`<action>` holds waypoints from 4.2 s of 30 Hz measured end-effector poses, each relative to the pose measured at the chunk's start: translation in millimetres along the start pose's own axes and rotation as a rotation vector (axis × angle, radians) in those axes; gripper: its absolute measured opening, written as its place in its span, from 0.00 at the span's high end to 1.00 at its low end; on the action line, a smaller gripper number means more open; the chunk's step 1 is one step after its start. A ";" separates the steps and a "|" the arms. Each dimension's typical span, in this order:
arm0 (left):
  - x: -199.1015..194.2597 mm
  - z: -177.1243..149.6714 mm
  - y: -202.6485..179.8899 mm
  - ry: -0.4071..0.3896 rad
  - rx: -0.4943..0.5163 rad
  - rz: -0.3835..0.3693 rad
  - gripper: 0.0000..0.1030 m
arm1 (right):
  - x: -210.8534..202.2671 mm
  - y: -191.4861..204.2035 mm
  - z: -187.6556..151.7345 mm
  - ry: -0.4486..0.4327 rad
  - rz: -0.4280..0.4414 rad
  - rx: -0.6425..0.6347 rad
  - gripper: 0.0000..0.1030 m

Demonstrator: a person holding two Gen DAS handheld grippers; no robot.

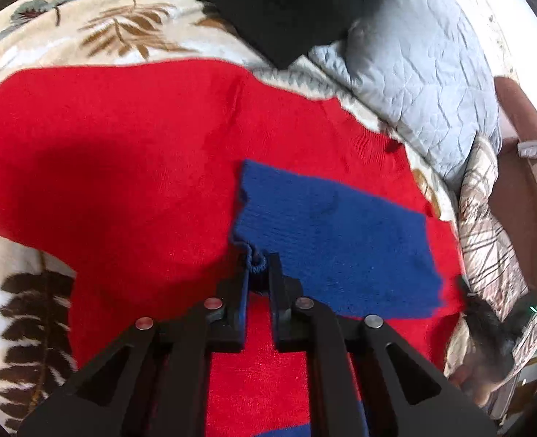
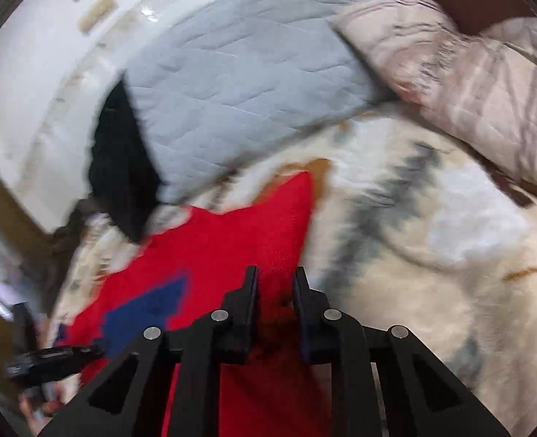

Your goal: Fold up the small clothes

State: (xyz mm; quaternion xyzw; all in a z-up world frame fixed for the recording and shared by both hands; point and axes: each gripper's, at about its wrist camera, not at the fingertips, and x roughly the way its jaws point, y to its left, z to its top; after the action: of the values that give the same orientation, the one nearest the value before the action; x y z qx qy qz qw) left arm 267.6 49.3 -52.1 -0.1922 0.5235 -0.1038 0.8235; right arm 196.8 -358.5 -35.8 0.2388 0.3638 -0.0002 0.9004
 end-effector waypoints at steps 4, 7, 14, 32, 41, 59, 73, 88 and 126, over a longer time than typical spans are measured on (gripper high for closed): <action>-17.8 3.9 -2.5 -0.022 0.034 0.011 0.91 | 11.9 -17.3 -8.0 0.077 -0.100 0.031 0.75; -40.4 12.6 11.4 -0.108 -0.046 -0.062 0.86 | -16.6 -5.9 -1.6 -0.024 -0.031 0.030 0.75; 0.1 5.1 6.2 0.007 -0.019 -0.006 0.77 | 22.3 17.9 -20.9 0.139 -0.106 -0.085 0.81; -148.9 36.8 202.1 -0.199 -0.416 0.101 0.44 | 106.3 254.7 -109.6 0.277 0.248 -0.356 0.69; -125.6 41.2 293.1 -0.200 -0.710 -0.020 0.44 | 106.1 247.4 -109.5 0.241 0.310 -0.320 0.64; -166.3 54.9 226.7 -0.312 -0.602 -0.123 0.95 | 72.9 226.8 -95.2 0.211 0.208 -0.370 0.58; -140.2 51.0 53.2 -0.208 -0.332 -0.162 0.95 | 19.7 64.7 -51.6 0.128 -0.045 -0.263 0.48; 14.0 -3.9 -88.0 0.063 -0.065 0.015 0.92 | 14.5 46.5 -60.3 0.104 0.101 -0.227 0.37; -41.8 -17.6 82.2 -0.087 -0.380 -0.254 0.37 | 41.7 184.5 -49.2 0.073 0.162 -0.442 0.92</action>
State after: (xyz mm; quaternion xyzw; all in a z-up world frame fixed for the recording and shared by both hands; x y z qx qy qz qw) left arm 231.2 135.6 -59.3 -0.4127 0.4694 -0.0978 0.7745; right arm 227.4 -166.6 -14.4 0.0642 0.3669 0.1602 0.9141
